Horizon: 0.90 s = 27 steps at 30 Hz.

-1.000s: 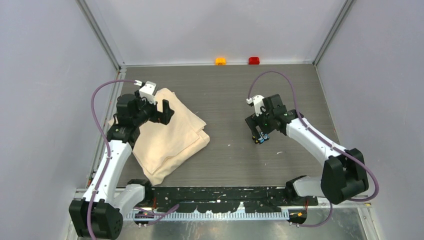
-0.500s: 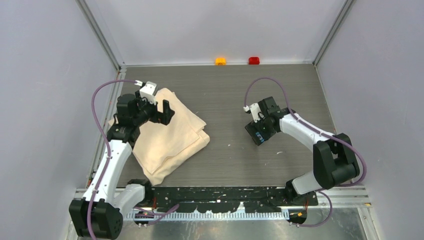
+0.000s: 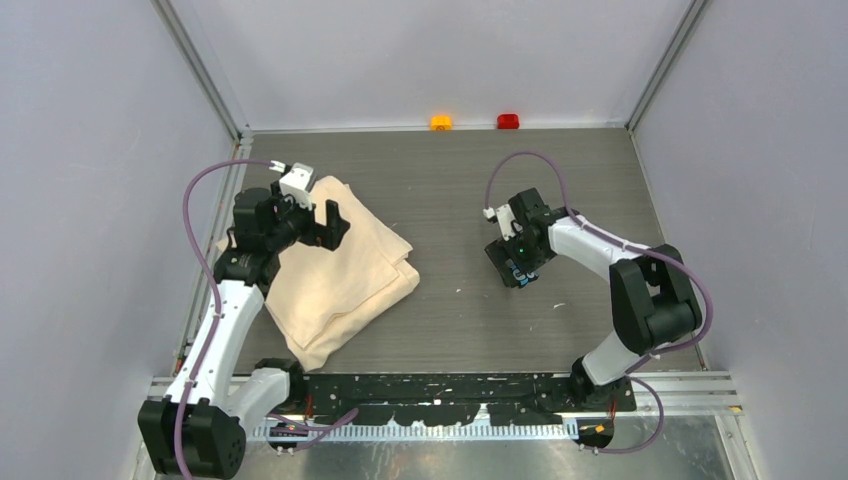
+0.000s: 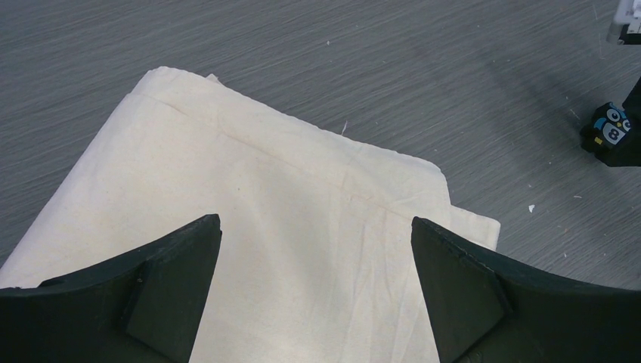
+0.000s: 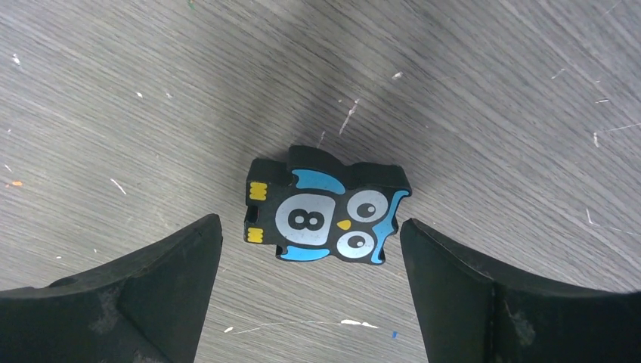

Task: Open and lay out the surgical kit
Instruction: Move the distractor to the center of the board.

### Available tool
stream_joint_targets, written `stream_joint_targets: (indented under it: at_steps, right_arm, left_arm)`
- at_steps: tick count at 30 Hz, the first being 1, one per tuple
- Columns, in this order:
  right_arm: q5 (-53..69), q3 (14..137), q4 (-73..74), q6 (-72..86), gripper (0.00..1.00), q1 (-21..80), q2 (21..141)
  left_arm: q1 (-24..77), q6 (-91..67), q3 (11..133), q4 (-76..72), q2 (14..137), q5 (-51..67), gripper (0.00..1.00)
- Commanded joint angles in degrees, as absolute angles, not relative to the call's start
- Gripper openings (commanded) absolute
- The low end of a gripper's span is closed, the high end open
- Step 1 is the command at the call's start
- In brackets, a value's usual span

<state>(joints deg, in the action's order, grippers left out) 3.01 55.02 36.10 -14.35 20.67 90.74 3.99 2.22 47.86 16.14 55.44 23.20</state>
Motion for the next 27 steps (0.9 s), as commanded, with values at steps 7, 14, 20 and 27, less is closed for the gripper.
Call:
stream_joint_targets:
  at_steps: [7,14,20,27]
  right_arm:
    - [4.33,60.13,36.54,-11.97,0.84,17.10,95.41]
    - [7.39,68.34,37.31,-9.41,0.59,8.77,102.17]
    - [3.80,84.01,36.30,-7.47,0.51,3.32,114.78]
    - [-3.13,112.62,39.16,-5.37,0.50,0.79,132.66]
  left_arm:
    - [3.69,2.81,48.25,14.41,54.12,24.41,1.00]
    - [3.70,2.80,48.38,14.46,54.40,24.48,1.00]
    - [3.69,2.72,49.14,14.50,56.14,24.83,1.00]
    - [3.71,3.24,52.02,18.10,57.70,24.56,1.00]
